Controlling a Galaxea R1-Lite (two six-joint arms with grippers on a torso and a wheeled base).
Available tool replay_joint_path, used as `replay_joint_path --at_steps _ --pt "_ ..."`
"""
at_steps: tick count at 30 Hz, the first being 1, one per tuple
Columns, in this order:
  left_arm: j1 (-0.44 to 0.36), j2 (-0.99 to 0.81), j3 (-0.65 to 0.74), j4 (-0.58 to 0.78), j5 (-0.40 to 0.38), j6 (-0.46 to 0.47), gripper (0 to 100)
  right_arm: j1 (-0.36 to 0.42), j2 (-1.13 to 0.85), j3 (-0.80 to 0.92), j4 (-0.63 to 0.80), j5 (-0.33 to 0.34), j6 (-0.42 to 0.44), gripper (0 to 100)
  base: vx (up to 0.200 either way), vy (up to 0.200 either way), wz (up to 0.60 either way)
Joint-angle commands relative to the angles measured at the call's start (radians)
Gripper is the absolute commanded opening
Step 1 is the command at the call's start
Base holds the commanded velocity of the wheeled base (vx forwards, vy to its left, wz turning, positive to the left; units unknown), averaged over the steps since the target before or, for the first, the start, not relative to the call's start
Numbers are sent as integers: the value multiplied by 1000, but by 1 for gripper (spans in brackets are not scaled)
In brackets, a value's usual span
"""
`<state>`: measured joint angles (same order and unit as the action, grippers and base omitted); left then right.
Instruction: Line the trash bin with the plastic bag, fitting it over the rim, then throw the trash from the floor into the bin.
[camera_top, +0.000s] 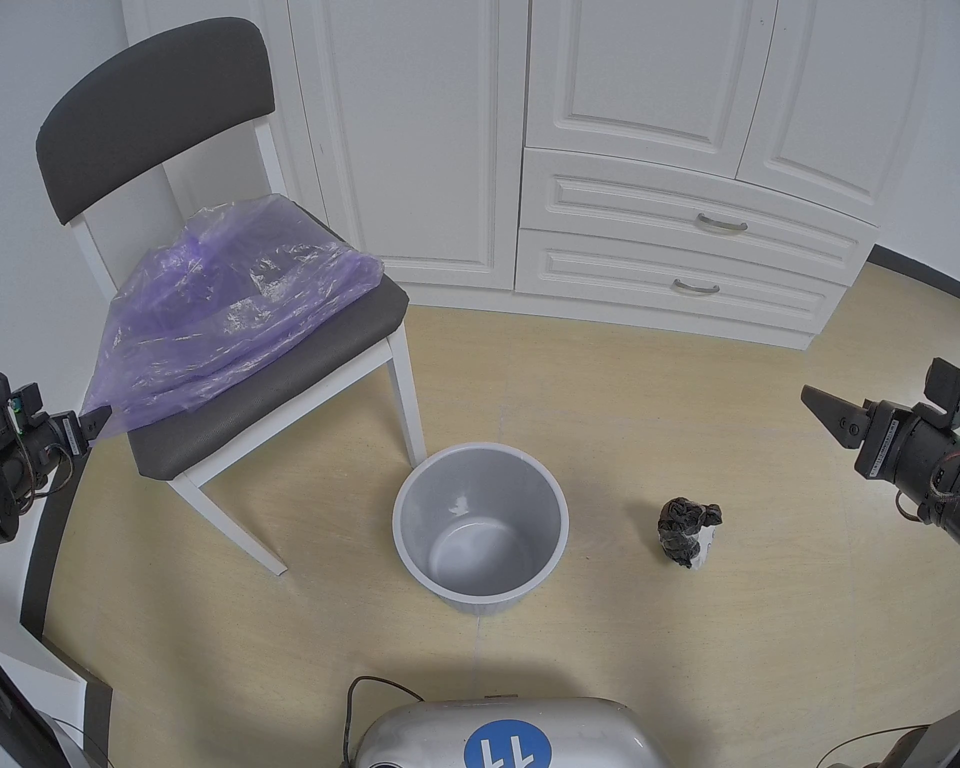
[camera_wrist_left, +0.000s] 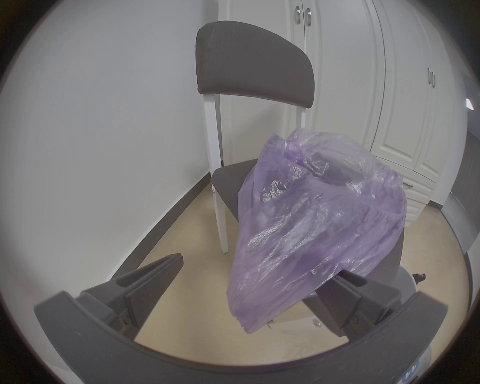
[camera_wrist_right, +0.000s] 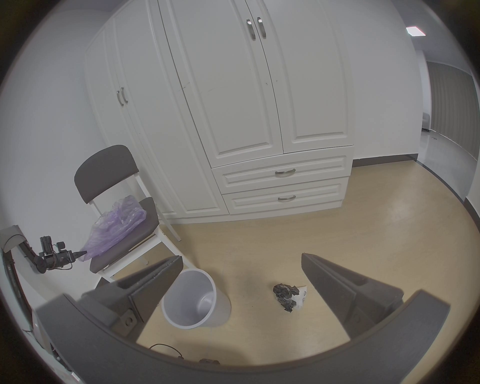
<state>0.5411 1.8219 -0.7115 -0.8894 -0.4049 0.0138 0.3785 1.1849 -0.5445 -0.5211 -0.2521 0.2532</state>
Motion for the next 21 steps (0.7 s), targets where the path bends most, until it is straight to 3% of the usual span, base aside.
replay_joint_path --at_steps 1,12,21 --pt "2 22 7 -2 -2 21 100 0 -8 -2 0 -1 -2 100 0 0 0" --pt "63 63 26 -112 -8 115 100 0 -16 -5 0 -1 -8 100 0 0 0" --pt "82 200 55 -410 -157 109 100 10 -16 -3 0 -1 -9 100 0 0 0"
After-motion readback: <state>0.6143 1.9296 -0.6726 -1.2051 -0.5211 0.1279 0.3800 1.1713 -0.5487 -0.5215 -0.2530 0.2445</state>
